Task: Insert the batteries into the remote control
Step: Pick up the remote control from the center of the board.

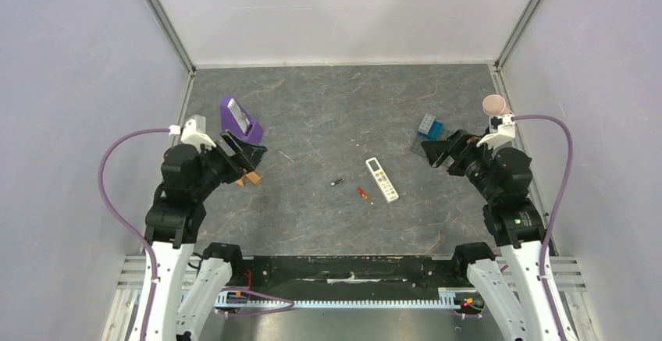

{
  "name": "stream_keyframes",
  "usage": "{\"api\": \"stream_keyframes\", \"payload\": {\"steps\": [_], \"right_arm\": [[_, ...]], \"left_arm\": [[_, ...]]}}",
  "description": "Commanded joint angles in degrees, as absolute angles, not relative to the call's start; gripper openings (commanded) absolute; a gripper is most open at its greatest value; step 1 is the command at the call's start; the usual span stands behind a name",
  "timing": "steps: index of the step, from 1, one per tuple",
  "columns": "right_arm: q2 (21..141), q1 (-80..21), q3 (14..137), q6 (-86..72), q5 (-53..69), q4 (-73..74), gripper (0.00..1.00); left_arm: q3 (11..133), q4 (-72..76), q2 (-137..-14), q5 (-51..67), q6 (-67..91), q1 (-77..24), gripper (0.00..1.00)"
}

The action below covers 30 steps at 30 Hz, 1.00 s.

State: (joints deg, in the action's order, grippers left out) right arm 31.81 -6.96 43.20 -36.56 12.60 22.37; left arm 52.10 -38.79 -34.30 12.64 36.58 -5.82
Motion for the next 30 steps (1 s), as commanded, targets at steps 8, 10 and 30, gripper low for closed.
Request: {"api": "stream_keyframes", "payload": {"steps": [8, 10, 30], "right_arm": [[36.79, -10.22, 28.52, -33.04, 12.27, 11.35, 0.79], [38.71, -13.38, 27.61, -32.69, 8.94, 11.35, 0.82], [76.1, -38.41, 38.06, -15.81, -9.32, 9.43, 0.89]], "left_arm": [[46.18, -28.62, -40.58, 25.13, 34.09, -5.72, 0.85], [44.73, -27.26, -41.15, 26.85, 34.43, -5.74, 0.83], [34.56, -13.58, -46.22, 27.31, 36.62, -5.79, 0.82]]}}
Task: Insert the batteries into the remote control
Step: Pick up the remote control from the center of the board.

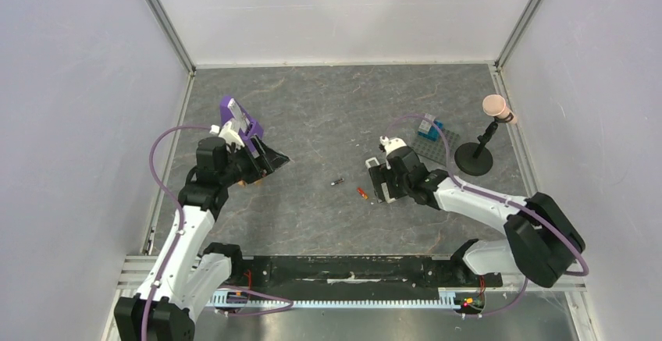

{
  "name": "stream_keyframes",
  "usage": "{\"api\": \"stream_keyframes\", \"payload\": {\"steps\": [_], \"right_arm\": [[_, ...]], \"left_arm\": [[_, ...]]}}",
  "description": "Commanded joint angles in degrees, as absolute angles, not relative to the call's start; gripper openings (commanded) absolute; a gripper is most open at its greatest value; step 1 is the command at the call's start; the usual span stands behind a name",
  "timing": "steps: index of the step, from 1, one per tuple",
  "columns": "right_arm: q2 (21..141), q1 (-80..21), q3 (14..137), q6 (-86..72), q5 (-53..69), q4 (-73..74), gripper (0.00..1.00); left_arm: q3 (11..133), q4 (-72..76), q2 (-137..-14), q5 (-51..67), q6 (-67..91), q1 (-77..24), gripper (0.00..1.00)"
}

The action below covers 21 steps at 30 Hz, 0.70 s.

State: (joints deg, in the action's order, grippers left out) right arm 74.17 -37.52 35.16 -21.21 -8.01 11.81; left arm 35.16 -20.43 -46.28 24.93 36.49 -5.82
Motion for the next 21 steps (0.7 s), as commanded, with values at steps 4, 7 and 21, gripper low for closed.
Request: {"api": "stream_keyframes", "payload": {"steps": [4, 7, 21], "right_arm": [[79.71, -38.45, 38.85, -15.71, -10.57, 10.37, 0.81], [81.53, -38.36, 39.64, -16.43, -10.55, 11.48, 0.74], [79.12, -38.32, 42.88, -21.0, -1.23, 11.2, 0.21]], "left_arm": [[32.98, -10.45, -47.11, 27.13, 38.65, -5.82, 0.82], [32.17, -7.66, -47.54, 28.27, 40.93, -5.85, 0.82], [30.78, 4.99, -50.74, 32.6, 44.03, -7.0, 0.79]]}}
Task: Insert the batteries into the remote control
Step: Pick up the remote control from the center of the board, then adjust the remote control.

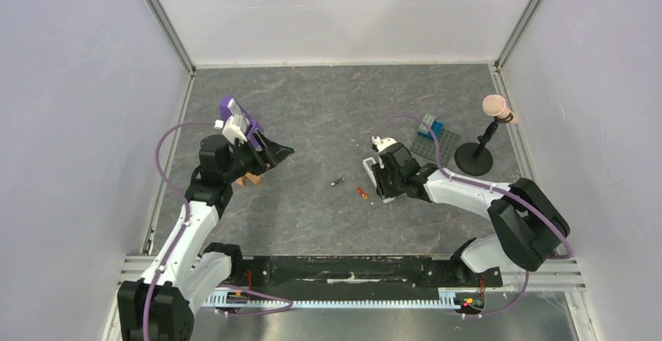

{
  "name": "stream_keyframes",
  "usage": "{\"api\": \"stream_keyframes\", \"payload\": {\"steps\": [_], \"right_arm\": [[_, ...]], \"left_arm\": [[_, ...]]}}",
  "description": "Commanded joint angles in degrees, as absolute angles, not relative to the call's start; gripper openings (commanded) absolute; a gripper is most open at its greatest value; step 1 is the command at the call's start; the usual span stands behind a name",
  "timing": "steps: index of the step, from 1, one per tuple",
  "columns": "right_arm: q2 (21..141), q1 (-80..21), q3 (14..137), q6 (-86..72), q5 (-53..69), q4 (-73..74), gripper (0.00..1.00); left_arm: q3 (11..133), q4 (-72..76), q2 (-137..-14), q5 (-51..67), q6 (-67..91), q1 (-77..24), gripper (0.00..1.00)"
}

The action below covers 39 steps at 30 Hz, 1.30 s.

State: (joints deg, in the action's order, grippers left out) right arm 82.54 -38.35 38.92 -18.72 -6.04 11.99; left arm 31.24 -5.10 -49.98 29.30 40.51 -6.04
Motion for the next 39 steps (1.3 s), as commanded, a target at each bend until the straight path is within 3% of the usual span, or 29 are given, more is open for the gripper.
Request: {"api": "stream_keyframes", "payload": {"steps": [1, 6, 13, 26, 29, 34, 35, 37, 39], "right_arm": [[77.88, -38.32, 43.5, -21.95, -0.23, 11.12, 0.2], [70.91, -38.32, 44.73, -30.44, 15.0, 6.38, 0.2], [66.21, -38.32, 39.84, -50.63, 33.82, -14.72, 0.2], [65.38, -38.5, 37.79, -64.65, 42.43, -27.59, 0.21], [66.13, -38.5, 37.11, -66.16, 43.56, -29.27, 0.22], [67.53, -38.5, 36.85, -66.13, 42.33, -29.19, 0.24], [67.69, -38.5, 37.02, -65.68, 41.7, -28.85, 0.31], [67.15, -38.47, 37.93, -62.56, 38.96, -26.31, 0.57], [65.85, -38.7, 40.35, -57.18, 34.76, -21.22, 0.77]], "left_arm": [[30.54, 6.87, -51.07, 32.61, 44.56, -7.62, 0.79], [31.29, 12.13, -53.85, 33.48, 44.74, -12.74, 0.79], [33.7, 20.63, -57.01, 31.74, 44.99, -24.97, 0.79], [32.74, 32.76, -60.03, 26.9, 56.14, -30.19, 0.81], [34.59, 29.88, -60.78, 25.38, 58.46, -30.15, 0.68], [37.04, 25.8, -61.57, 24.76, 58.61, -30.19, 0.25], [38.03, 22.75, -61.68, 23.89, 58.47, -30.19, 0.15], [42.12, 11.44, -62.14, 20.57, 58.29, -30.15, 0.02], [48.78, -6.67, -63.33, 13.79, 57.82, -30.18, 0.02]]}}
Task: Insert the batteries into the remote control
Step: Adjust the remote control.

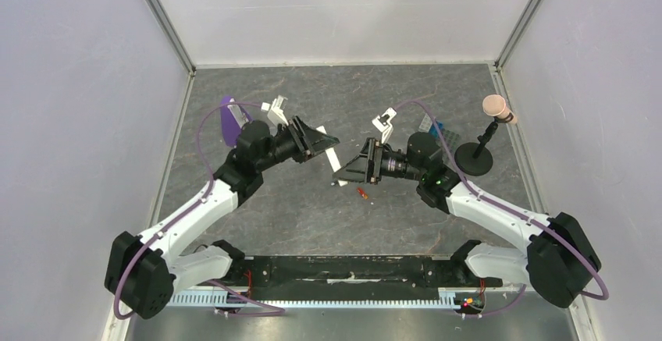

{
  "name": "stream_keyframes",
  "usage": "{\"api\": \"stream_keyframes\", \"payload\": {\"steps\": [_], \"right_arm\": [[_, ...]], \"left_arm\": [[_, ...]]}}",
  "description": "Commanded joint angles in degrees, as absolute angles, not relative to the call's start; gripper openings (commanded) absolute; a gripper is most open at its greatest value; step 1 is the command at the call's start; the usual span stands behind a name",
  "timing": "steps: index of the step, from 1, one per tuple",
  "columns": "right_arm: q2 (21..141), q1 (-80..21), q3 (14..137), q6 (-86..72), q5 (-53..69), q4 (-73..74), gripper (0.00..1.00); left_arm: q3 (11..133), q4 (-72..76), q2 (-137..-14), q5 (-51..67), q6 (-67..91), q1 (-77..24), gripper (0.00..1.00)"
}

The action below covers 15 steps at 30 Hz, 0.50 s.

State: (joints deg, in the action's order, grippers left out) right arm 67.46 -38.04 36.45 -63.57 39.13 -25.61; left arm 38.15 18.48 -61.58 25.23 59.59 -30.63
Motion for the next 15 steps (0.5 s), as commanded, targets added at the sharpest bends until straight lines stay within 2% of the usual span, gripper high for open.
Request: {"api": "stream_keyframes", "payload": {"steps": [1, 3, 4, 7, 11, 15], "right_arm": [[65.01, -38.93, 42.02, -53.73, 31.86, -18.39, 0.85], [63.57, -39.71, 44.81, -48.04, 26.17, -13.93, 0.94], [63.12, -40.44, 45.87, -45.73, 23.67, -12.96, 0.96], [63.14, -44.14, 49.69, -38.49, 15.13, -7.59, 0.96], [65.08, -52.65, 52.9, -30.8, -0.9, -2.71, 0.95], [69.46, -58.54, 55.47, -25.95, -11.92, -0.22, 0.95]], "left_arm": [[52.15, -14.68, -64.38, 10.17, 57.31, -30.16, 0.02], [56.62, -23.34, -65.99, 5.76, 55.88, -30.15, 0.02], [57.93, -26.48, -66.46, 4.25, 55.81, -30.15, 0.02], [60.29, -29.6, -67.63, 2.04, 57.09, -30.15, 0.02], [61.41, -30.36, -69.31, 4.13, 59.49, -30.15, 0.02], [61.44, -31.03, -69.91, 5.03, 59.94, -30.15, 0.02]]}}
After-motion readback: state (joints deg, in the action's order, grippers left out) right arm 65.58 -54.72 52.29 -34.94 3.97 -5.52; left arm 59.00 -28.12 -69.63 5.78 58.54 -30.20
